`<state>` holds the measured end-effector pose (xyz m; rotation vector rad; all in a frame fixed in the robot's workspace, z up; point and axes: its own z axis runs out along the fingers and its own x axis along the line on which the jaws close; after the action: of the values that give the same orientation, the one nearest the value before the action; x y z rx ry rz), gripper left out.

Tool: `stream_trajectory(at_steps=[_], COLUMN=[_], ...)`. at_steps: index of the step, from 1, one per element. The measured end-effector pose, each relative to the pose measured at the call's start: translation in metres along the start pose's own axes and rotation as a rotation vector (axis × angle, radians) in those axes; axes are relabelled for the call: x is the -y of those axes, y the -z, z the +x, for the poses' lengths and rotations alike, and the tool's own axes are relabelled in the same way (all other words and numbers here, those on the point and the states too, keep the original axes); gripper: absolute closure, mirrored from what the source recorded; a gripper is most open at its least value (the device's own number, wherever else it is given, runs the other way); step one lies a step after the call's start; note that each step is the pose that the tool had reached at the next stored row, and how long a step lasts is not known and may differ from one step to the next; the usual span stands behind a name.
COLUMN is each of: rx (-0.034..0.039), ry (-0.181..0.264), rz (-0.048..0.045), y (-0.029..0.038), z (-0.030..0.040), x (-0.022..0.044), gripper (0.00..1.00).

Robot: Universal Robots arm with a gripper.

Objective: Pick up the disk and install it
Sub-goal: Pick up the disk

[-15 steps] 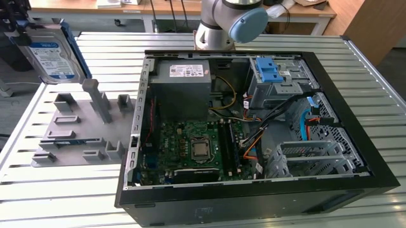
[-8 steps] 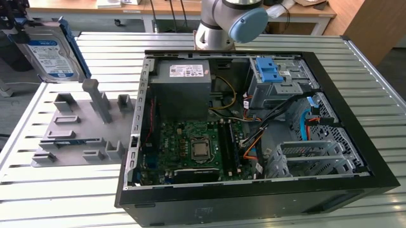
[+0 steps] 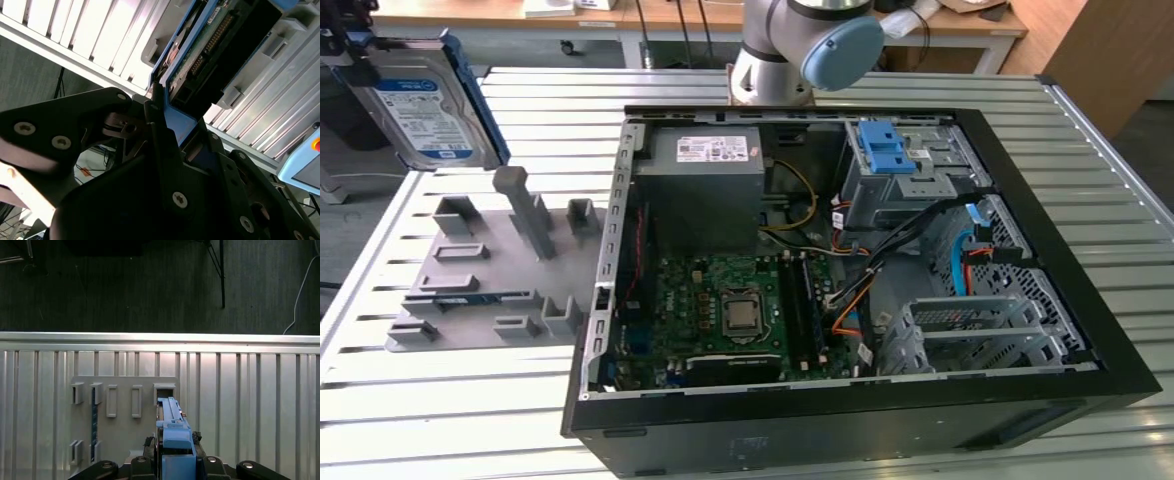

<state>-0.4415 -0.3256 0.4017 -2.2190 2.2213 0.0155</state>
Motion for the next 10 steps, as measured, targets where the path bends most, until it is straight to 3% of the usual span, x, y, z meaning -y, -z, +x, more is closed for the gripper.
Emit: stream_trajectory(at_steps=[10], rx=[0.0], ry=[0.0], rz=[0.0], y=[0.0055], z=[0.0], x=[0.0], gripper=[0.64])
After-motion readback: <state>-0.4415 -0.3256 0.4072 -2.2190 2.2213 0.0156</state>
